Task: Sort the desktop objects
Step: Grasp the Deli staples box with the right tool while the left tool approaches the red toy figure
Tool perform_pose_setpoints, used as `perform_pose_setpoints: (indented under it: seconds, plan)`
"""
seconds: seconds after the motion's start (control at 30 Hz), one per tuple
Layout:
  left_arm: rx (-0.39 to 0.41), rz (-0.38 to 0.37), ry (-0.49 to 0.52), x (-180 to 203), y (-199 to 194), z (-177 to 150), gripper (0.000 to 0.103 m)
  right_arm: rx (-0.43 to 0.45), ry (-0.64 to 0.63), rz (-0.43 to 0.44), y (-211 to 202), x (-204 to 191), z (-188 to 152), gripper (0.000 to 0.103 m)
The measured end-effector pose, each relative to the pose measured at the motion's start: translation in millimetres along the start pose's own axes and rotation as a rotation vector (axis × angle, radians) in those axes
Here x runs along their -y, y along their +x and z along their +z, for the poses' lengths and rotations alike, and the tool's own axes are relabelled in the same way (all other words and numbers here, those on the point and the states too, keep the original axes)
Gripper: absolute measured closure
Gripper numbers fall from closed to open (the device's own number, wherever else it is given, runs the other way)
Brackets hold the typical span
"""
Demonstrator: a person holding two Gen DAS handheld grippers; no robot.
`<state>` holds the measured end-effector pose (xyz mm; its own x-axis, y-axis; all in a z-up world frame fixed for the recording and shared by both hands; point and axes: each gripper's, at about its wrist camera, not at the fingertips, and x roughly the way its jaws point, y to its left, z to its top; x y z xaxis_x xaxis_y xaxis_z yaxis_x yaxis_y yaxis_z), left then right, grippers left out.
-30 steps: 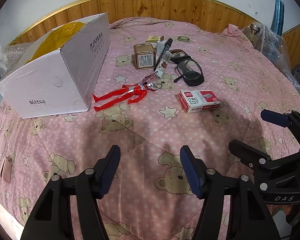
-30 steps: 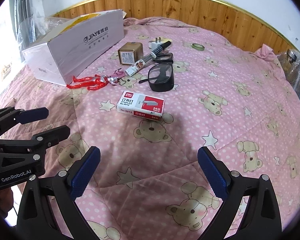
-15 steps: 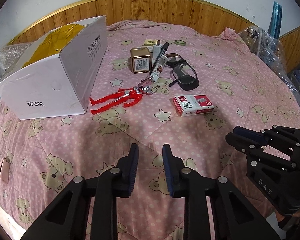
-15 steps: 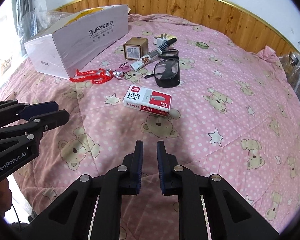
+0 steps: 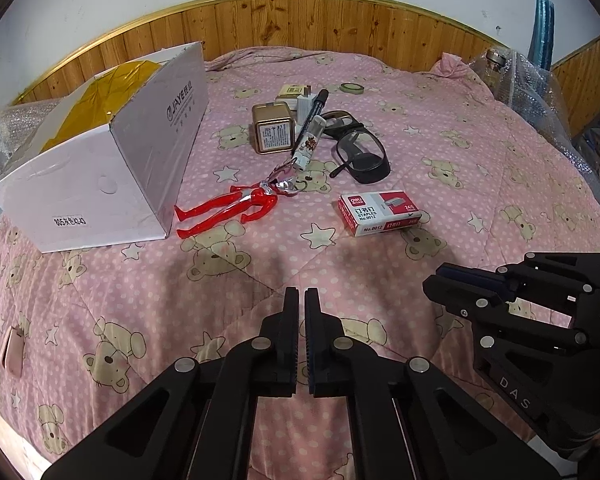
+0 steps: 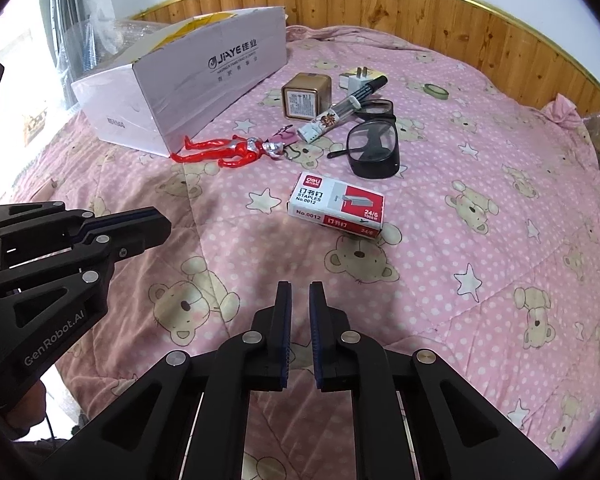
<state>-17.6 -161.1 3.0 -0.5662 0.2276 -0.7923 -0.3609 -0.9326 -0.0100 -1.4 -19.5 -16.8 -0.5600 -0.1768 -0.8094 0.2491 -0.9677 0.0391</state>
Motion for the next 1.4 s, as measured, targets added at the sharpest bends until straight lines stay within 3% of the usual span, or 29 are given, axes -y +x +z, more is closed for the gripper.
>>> perform_pose_setpoints:
  seconds: [0.13,0.17,0.2,0.27,0.4,0.43,0.8,1.1,1.3,1.37,1.4]
  plan:
    - [-0.013,-0.006,0.002,-0.2,2.7,2.4,0.099,0.003,0.03,0.016,-0.7,5.1,4.1,0.089]
    - [-0.019,-0.008,0.0,-1.0,4.2,3.0,0.099,0.007,0.039,0.016,-1.1,7.0,5.3,0.079]
    - [-0.023,-0.008,0.002,-1.6,5.5,3.5,0.098,0.009,0.047,0.018,-1.3,8.9,6.5,0.062]
    - [-0.031,-0.004,-0.001,-3.1,8.0,4.9,0.094,0.016,0.062,0.025,-1.1,12.0,9.4,0.051]
    - [-0.02,-0.001,-0.021,-10.8,9.2,8.3,0.049,0.019,0.092,0.04,2.0,17.1,15.6,0.041]
    - [-0.015,0.007,-0.022,-13.4,9.7,9.3,0.046,0.018,0.1,0.043,3.6,18.1,17.2,0.04]
    - [-0.041,0.022,-0.017,-48.4,34.3,24.5,0.039,0.019,0.155,0.023,22.0,20.9,33.1,0.033]
    - [-0.026,-0.098,0.068,-59.1,58.7,55.4,0.035,0.007,0.194,-0.003,49.8,20.6,48.5,0.031]
    - [-0.04,-0.098,0.101,-56.4,79.9,61.3,0.035,0.024,0.179,-0.059,61.0,28.3,56.6,0.03]
    - [-0.045,-0.098,0.112,-55.5,87.0,63.2,0.035,0.023,0.182,-0.034,61.2,36.8,55.2,0.031]
    - [-0.047,-0.098,0.117,-55.1,90.5,64.2,0.041,0.023,0.186,-0.014,60.4,40.7,54.0,0.031]
